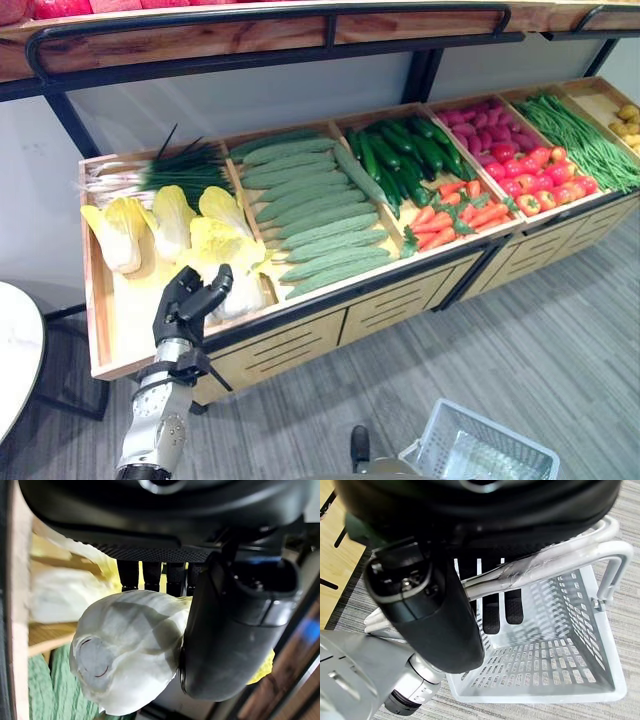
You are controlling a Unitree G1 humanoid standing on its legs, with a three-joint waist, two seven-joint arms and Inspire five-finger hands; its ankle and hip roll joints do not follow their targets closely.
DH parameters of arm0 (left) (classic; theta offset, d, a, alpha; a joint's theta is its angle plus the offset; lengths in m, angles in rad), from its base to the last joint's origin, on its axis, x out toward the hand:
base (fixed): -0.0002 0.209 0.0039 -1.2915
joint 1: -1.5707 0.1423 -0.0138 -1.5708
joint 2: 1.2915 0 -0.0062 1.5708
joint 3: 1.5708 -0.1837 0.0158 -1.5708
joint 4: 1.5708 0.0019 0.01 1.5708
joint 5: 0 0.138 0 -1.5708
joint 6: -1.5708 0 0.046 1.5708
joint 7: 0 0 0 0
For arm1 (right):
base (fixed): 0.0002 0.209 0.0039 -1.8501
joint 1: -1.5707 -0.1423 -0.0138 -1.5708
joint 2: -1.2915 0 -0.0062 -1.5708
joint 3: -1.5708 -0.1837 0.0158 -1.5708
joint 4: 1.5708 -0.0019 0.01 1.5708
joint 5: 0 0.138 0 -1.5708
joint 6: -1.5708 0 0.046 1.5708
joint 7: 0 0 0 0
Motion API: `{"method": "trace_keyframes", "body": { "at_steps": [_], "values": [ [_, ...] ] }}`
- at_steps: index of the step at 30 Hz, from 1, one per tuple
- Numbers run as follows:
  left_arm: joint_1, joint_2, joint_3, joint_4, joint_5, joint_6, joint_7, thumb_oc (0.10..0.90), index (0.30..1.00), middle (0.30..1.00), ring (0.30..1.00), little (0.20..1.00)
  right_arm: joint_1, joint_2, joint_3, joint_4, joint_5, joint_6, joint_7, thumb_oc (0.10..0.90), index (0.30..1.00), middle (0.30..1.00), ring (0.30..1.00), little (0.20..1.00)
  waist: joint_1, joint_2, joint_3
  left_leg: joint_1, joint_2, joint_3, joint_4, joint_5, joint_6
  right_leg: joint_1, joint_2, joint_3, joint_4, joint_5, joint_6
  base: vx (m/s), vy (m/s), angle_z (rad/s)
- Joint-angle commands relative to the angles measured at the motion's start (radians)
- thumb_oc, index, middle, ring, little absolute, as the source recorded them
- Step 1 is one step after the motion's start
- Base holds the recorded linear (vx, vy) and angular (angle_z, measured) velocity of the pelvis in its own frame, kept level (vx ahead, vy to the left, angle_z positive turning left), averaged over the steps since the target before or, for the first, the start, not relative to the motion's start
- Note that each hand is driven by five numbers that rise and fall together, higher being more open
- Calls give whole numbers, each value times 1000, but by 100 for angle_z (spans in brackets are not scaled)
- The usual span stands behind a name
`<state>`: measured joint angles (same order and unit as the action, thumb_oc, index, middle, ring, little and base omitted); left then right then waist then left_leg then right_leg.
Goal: Get the vegetables into the basket
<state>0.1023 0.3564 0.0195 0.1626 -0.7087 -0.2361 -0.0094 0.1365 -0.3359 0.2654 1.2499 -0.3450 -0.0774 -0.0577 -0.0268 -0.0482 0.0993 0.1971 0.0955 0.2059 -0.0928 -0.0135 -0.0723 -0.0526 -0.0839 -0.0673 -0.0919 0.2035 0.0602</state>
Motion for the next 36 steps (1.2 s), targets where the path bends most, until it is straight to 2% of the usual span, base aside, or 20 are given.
{"method": "trace_keyframes", "body": {
  "at_steps": [1,7,11,13,15,16,17,18,19,20,21,22,23,25,26,27,28,31,32,36],
  "values": [
    [-97,72,26,-149,-8,-126,-58,400,300,300,300,300,-58,7,4,1,49,-64,11,400,300,300,300,300,-13,-32,-23,-47,-3,-30,5,1,15,107,-82,48,5,-71,83,27,9,-4],
    [-102,84,4,-164,4,-120,-66,400,300,300,300,300,-63,3,-7,1,55,-63,10,400,300,300,300,300,-15,-37,-14,-25,-12,-8,5,0,30,103,-85,70,9,-69,87,26,32,-7],
    [-111,92,-12,-162,2,-116,-73,400,300,300,300,300,-72,-1,-13,0,61,-59,10,400,300,300,300,300,-11,-50,6,-55,-22,4,79,-30,41,91,-97,91,25,-64,92,-26,55,-19],
    [-123,97,-23,-156,-8,-114,-78,400,300,300,300,300,-78,-3,-24,-5,71,-55,8,400,300,300,300,300,-13,-61,19,-79,-36,18,111,-47,53,58,-110,117,54,-45,109,-74,142,-20],
    [-135,103,-32,-150,-5,-116,-76,400,300,300,300,300,-75,-4,-31,-8,76,-52,10,400,300,300,300,300,-17,-65,25,-82,-48,31,108,-51,63,33,-119,136,73,-21,122,-63,145,-26],
    [-145,103,-43,-144,-4,-117,-75,400,300,300,300,300,-72,-6,-35,-11,76,-48,10,400,300,300,300,300,-25,-67,27,-81,-57,41,101,-52,69,16,-126,152,82,6,134,-92,158,-24],
    [-157,101,-50,-132,5,-120,-69,400,300,300,300,300,-69,-6,-37,-17,76,-45,12,400,300,300,300,300,-39,-70,35,-83,-74,61,89,-49,74,-12,-138,182,81,69,157,-153,188,-18],
    [-167,102,-48,-127,7,-123,-62,400,300,300,300,300,-74,-7,-38,-19,78,-44,10,400,300,300,300,300,-41,-67,40,-91,-73,76,87,-45,76,-37,-140,193,86,86,162,-174,159,-26],
    [-175,104,-49,-117,7,-124,-60,400,300,300,300,300,-79,-6,-37,-18,80,-40,9,400,300,300,300,300,-39,-61,48,-96,-69,90,91,-49,79,-52,-143,183,90,85,161,-169,113,-47],
    [-177,110,-49,-120,11,-123,-56,400,300,300,300,300,-82,-3,-38,-23,82,-37,7,400,300,300,300,300,-31,-55,54,-101,-66,112,96,-51,84,-67,-151,129,112,69,151,-213,143,-115],
    [-186,118,-48,-117,14,-120,-53,400,300,300,300,300,-84,0,-32,-32,82,-35,8,400,300,300,300,300,-23,-46,56,-112,-60,137,92,-45,88,-70,-164,38,160,24,127,-215,144,-102],
    [-185,119,-45,-118,13,-116,-57,400,300,300,300,300,-85,2,-30,-31,78,-34,9,400,300,300,300,300,-17,-38,59,-114,-56,151,92,-45,92,-61,-168,-20,200,-13,115,-152,98,-88],
    [-185,119,-44,-118,13,-116,-57,400,300,300,300,300,-85,2,-30,-31,78,-34,9,400,300,300,300,300,-18,-38,60,-113,-56,150,93,-45,92,-61,-168,-21,202,-14,115,-92,68,-47],
    [-176,122,-35,-131,15,-111,-60,400,300,300,300,300,-83,1,-25,-34,70,-37,10,400,300,300,300,300,-14,-28,57,-116,-50,173,81,-35,95,-47,-166,-71,260,-59,100,-112,73,-50],
    [-165,123,-25,-141,15,-108,-65,400,300,300,300,300,-82,-1,-25,-41,67,-38,8,400,300,300,300,300,-8,-20,52,-121,-45,195,75,-25,101,-39,-165,-111,332,-93,89,-103,59,-29],
    [-165,123,-25,-141,15,-108,-65,400,300,300,300,300,-82,-1,-25,-41,67,-38,8,400,300,300,300,300,-8,-20,51,-121,-45,196,75,-25,101,-40,-165,-110,331,-92,88,-18,39,-32],
    [-161,127,-22,-146,24,-107,-66,400,300,300,300,300,-80,-1,-22,-50,70,-41,9,400,300,300,300,300,-8,-24,44,-106,-52,195,60,-37,92,-13,-156,-116,323,-122,101,37,-18,-34],
    [-161,126,-15,-144,28,-108,-64,400,300,300,300,300,-86,2,-13,-50,75,-42,6,400,300,300,300,300,-4,-32,35,-95,-50,221,39,-20,82,19,-139,-139,240,-136,99,28,-150,-37],
    [-168,116,-18,-139,24,-110,-69,400,300,300,300,300,-76,3,-9,-48,77,-43,7,400,300,300,300,300,-12,-31,30,-89,-33,232,41,-8,64,41,-109,-138,188,-155,88,52,-236,-11],
    [-166,105,-25,-140,17,-109,-77,400,300,300,300,300,-61,-10,-20,-40,83,-43,2,400,300,300,300,300,-26,-18,30,-86,6,235,56,20,32,59,-67,-131,160,-182,62,49,-302,-18]
  ]
}}
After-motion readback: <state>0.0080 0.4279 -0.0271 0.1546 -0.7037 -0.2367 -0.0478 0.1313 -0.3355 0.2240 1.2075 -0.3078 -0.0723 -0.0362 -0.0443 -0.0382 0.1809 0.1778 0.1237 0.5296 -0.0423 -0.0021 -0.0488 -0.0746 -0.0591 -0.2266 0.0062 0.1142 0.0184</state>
